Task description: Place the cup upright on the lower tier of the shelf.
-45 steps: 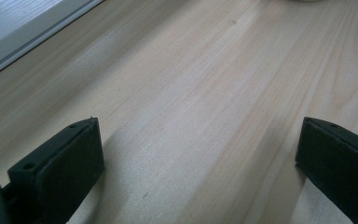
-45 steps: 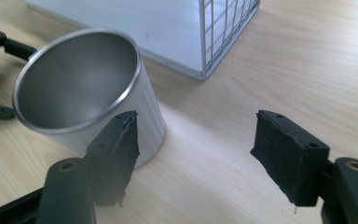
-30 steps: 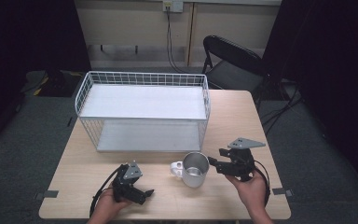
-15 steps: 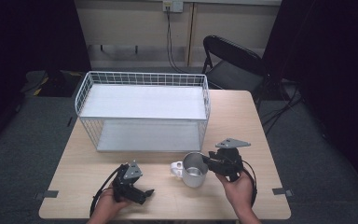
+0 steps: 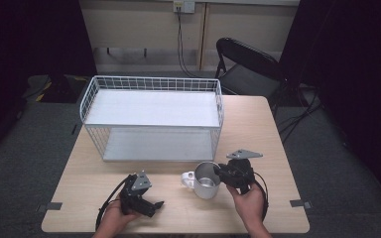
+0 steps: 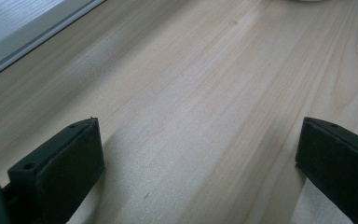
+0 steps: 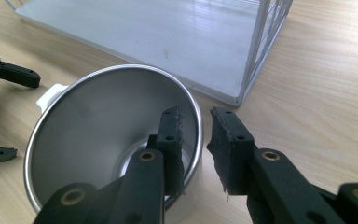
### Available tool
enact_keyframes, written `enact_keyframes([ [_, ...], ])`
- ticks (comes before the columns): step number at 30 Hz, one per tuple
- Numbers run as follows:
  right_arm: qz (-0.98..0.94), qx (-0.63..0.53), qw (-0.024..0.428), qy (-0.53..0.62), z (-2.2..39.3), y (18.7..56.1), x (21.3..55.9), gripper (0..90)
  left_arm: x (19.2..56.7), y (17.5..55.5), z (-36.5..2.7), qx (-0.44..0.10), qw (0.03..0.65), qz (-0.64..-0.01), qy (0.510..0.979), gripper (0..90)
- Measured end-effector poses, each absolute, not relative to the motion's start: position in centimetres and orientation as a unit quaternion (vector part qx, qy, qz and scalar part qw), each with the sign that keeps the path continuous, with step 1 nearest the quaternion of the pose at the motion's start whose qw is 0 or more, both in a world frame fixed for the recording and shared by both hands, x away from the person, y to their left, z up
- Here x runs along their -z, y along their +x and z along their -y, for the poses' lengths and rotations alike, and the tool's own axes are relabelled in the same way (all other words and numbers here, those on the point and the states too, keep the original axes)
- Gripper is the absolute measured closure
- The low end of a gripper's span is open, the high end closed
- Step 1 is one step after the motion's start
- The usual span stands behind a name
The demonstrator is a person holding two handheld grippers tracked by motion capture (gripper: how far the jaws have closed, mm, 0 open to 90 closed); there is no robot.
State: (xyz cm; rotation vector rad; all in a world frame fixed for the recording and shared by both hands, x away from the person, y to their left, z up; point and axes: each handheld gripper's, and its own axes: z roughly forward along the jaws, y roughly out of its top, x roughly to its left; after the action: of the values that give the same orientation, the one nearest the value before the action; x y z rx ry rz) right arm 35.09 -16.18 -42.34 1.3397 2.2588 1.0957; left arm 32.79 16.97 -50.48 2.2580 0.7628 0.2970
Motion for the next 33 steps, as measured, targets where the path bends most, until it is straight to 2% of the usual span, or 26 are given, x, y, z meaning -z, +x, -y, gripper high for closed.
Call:
enact_keyframes([
  [8,-0.794,-0.371,0.152,0.457,15.7,35.3,42.7,81.2,50.5,32.8,-17.0,-0.115,0.362,-0.296,0.876,0.1],
  [33,-0.79,-0.387,0.168,0.445,15.1,36.1,41.5,81.8,50.5,32.8,-17.0,-0.115,0.361,-0.295,0.877,0.1],
])
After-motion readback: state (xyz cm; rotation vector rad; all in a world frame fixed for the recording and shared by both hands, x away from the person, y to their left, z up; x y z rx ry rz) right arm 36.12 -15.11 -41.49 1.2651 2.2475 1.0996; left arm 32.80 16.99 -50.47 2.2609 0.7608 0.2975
